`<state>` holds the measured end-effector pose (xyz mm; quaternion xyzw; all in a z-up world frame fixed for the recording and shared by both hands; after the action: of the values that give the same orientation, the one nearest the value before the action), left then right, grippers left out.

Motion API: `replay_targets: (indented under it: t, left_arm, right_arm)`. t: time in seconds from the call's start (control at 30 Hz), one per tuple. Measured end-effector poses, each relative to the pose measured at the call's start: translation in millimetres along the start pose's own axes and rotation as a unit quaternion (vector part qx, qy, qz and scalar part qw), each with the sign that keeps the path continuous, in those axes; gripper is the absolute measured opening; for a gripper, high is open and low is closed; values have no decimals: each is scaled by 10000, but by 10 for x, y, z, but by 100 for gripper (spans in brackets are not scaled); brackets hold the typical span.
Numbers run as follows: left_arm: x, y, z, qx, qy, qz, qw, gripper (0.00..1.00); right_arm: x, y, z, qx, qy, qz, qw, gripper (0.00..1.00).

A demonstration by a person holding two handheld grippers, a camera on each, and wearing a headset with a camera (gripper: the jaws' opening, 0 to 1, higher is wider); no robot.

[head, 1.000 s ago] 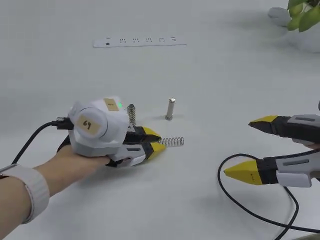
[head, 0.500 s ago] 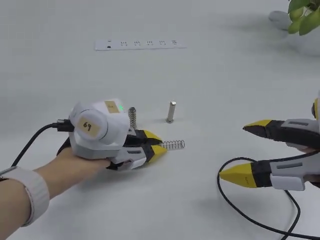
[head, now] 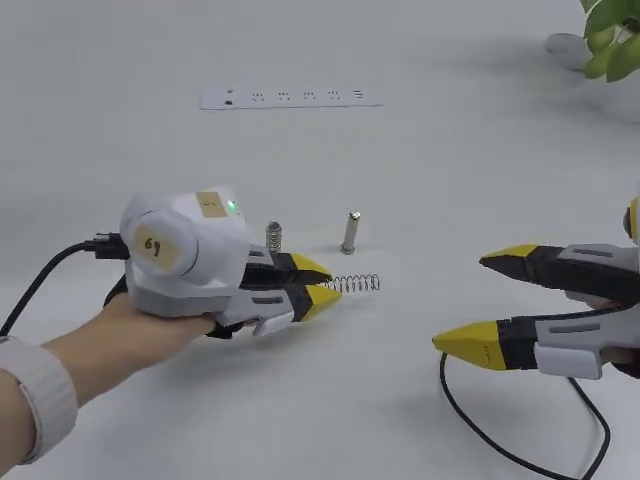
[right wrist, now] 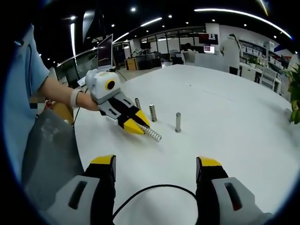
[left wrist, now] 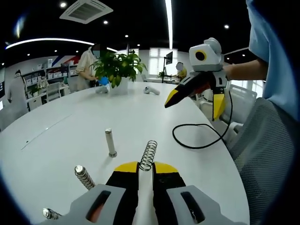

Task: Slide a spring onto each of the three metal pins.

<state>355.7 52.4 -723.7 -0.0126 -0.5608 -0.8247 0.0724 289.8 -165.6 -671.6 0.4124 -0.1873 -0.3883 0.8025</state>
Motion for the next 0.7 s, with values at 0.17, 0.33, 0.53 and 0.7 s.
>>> replay_targets:
  t: [0.17, 0.33, 0.53, 0.7]
  left_arm:
    - [55, 84, 84, 166, 64, -39, 9998, 3]
    - [98, 99, 137, 283, 207, -29, 9994, 3]
    - [112, 103, 183, 413, 390, 34, 9984, 3]
    - [117, 149, 218, 562, 513, 65, 9971, 3]
  right_arm:
    - [-39, 64, -28, 177, 88, -207, 9996, 66]
    - [-106, 132, -90, 373, 133, -529, 9978, 61]
    - [-189, 180, -201, 553, 129, -1052, 9928, 55]
    - [-225, 204, -279, 697, 180, -1391, 9877, 49]
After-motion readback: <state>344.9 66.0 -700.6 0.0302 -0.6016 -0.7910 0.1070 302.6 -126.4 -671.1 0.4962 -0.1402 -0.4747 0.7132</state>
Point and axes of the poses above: the centre of the closed fingertips' face, and the gripper's own axes: z roughly backward along the fingers, x roughly to its right, y roughly out of its top, the point moved 9 cm from there along z, roughly backward along the fingers, and after that the axes turned 12 degrees about -y, right-handed, at the moved point
